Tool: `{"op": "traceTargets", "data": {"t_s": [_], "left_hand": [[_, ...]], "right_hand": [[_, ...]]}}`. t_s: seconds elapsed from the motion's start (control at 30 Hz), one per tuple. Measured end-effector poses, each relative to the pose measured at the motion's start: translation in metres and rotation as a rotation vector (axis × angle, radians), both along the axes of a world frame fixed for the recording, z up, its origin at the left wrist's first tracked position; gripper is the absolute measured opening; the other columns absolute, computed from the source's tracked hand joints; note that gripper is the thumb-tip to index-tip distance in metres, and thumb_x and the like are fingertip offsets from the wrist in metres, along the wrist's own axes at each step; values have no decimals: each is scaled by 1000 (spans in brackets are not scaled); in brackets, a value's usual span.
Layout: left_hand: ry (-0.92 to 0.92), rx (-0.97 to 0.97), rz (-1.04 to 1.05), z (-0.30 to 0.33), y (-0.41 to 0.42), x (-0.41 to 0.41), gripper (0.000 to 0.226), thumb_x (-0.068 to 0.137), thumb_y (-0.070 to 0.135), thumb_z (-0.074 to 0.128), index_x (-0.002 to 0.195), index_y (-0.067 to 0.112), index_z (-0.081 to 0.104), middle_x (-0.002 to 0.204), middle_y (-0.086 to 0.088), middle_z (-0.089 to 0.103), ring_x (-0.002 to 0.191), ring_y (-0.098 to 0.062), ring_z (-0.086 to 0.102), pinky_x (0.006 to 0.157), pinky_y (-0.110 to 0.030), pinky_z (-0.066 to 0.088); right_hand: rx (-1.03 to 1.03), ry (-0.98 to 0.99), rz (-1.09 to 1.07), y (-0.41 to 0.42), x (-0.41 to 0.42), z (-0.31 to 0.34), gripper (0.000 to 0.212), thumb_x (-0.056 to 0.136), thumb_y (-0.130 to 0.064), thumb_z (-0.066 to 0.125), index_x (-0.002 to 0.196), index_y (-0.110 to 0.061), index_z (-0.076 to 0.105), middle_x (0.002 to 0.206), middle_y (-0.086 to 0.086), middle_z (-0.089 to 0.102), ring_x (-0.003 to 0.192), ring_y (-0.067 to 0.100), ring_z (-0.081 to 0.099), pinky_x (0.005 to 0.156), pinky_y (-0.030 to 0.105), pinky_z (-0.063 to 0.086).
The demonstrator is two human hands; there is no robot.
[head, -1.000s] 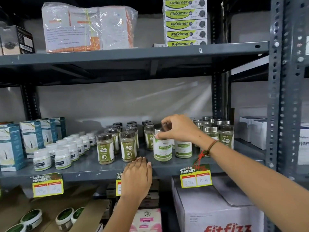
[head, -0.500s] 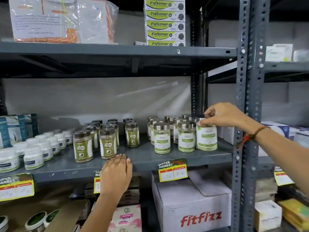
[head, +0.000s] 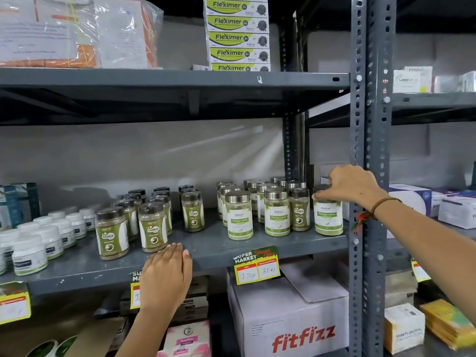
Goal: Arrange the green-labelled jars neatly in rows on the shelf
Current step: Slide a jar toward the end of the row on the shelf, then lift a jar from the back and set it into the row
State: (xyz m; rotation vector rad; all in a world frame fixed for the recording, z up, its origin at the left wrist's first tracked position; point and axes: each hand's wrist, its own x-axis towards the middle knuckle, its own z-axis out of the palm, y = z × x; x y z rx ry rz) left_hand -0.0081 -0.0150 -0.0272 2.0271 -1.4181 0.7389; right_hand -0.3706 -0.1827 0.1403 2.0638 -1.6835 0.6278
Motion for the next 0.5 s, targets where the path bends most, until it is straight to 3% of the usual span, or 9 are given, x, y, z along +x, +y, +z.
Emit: {"op": "traceTargets", "data": {"t_s": [0.5], "left_hand": [[11,25,3,3,3,-3,50,91,33,32,102,3,71,104,-13,73,102,-25,67,92,-42,50]], "right_hand": [[18,132,-77,9,6,2,64,68,-82,55,72,-19,57,65,-2,51,70,25,52,64,34,42]]}}
